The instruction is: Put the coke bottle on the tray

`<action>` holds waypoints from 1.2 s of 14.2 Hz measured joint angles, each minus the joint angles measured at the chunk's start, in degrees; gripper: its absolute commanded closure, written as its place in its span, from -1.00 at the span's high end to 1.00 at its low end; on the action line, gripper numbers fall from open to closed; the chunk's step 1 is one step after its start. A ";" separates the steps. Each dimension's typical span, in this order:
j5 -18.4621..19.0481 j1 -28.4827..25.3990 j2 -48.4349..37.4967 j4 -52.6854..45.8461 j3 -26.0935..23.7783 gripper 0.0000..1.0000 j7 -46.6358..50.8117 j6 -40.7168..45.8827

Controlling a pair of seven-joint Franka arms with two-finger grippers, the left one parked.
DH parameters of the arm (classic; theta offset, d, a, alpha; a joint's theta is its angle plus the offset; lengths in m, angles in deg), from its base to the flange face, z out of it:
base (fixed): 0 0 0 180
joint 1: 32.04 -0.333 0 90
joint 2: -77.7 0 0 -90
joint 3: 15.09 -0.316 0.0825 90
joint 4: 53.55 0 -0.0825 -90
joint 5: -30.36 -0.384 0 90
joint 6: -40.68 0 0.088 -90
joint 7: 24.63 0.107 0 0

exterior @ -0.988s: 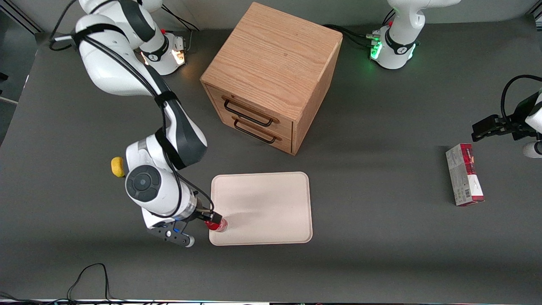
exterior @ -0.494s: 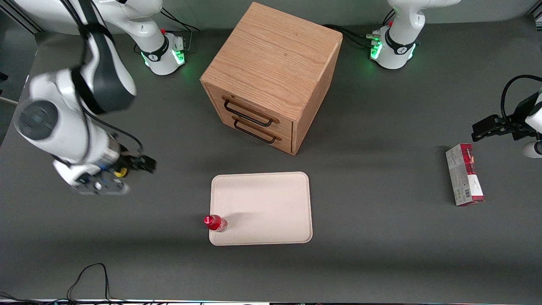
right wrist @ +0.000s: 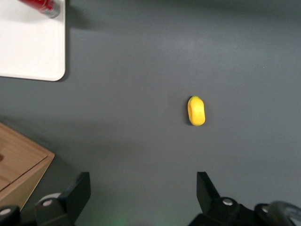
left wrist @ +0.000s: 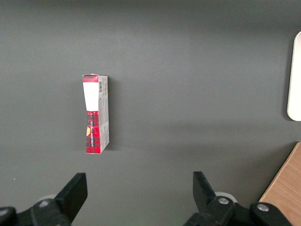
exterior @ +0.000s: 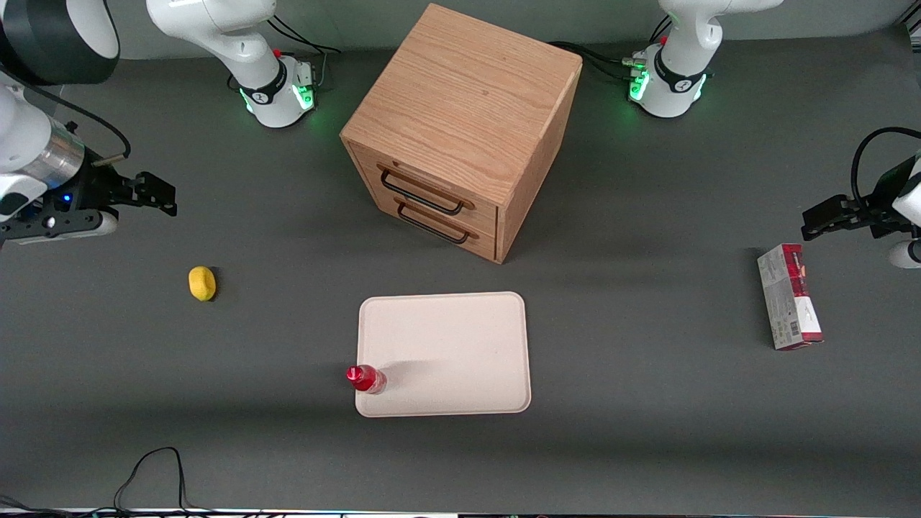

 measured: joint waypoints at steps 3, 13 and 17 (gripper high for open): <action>-1.16 -0.38 0.10 -0.43 -0.82 1.00 0.00 1.72; -3.76 1.35 0.17 -6.05 -3.45 1.00 -3.18 10.56; -3.97 1.42 0.34 -6.05 -3.45 1.00 -3.60 10.56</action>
